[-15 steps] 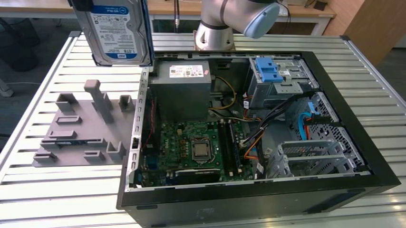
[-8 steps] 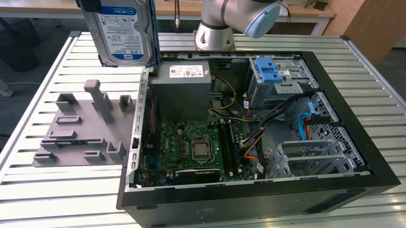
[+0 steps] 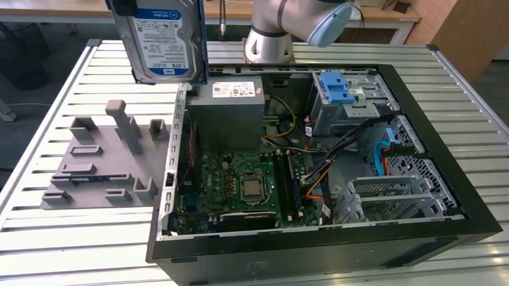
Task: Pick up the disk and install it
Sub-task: 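Pick up the disk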
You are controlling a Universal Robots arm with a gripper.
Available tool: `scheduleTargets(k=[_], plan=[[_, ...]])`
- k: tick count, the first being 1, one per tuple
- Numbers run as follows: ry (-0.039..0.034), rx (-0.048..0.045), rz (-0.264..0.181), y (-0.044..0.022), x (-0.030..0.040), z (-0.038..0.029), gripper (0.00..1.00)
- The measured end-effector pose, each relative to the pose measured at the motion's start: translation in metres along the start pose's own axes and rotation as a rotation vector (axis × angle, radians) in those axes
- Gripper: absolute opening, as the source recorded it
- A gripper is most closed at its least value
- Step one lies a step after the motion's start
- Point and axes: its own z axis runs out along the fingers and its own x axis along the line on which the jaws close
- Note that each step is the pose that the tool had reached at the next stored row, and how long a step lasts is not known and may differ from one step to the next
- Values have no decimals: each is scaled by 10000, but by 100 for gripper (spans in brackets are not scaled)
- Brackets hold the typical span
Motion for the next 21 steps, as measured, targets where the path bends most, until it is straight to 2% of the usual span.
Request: scheduleTargets(k=[12, 21], plan=[[0, -15, 0, -229, 5, -8, 36], [0, -17, 0, -462, 0, -15, 36]])
